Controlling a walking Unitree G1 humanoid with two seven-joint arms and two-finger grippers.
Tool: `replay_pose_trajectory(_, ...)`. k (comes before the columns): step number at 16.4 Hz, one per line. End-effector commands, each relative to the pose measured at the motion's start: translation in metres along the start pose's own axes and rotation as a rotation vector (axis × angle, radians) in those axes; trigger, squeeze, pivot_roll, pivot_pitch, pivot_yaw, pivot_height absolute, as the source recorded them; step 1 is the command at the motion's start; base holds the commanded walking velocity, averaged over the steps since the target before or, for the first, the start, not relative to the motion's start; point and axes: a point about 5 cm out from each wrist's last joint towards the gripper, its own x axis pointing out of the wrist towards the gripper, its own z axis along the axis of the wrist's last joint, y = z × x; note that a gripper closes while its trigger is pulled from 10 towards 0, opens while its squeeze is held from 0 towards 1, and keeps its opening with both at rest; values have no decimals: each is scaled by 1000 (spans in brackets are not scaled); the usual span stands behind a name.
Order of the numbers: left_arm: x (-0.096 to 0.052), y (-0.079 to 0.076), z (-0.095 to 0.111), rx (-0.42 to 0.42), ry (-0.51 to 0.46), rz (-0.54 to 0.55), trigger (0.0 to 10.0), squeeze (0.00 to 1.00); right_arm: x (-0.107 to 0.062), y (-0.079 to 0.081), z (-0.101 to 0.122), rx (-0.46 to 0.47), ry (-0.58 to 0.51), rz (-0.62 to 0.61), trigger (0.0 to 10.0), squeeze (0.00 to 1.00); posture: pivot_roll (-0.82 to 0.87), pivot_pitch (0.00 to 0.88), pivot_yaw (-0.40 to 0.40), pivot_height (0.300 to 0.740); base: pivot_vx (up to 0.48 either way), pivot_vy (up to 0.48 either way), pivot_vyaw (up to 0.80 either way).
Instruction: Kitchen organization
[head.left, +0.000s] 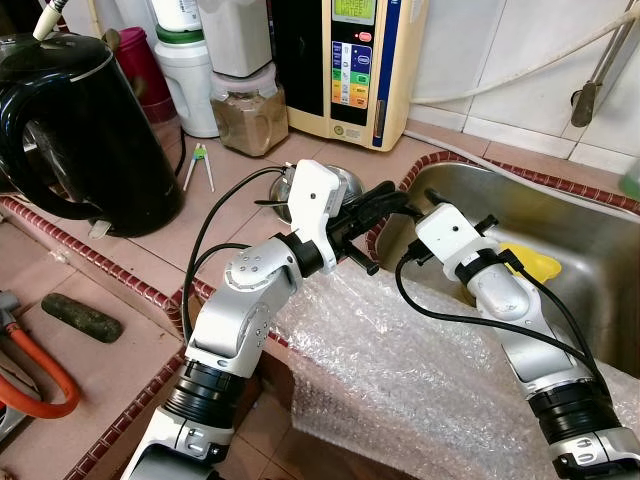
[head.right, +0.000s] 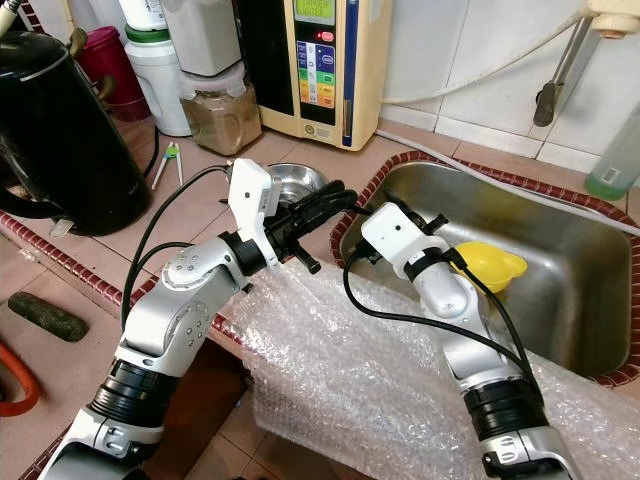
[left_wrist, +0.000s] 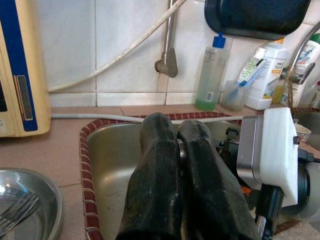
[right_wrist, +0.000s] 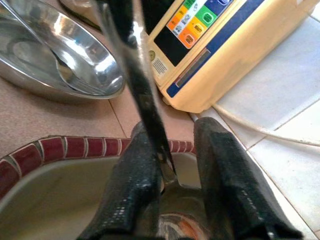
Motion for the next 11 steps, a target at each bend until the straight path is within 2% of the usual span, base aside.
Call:
replay_pose_trajectory(1, -2, 0, 2, 25, -4, -5, 0, 0, 1, -10, -4, 32, 21, -40, 0, 0, -103, 75, 99, 740, 0, 0, 0)
replay_pose_trajectory(5, -2, 0, 2, 30, -2, -3, 0, 0, 0, -11, -3, 33, 18, -41, 0, 0, -102, 76, 92, 740, 0, 0, 0)
replay_pose_trajectory(11, -4, 1, -2, 82, 22, 4, 78, 0, 2, -12, -2, 37, 14, -43, 0, 0, -99, 79, 90, 740, 0, 0, 0)
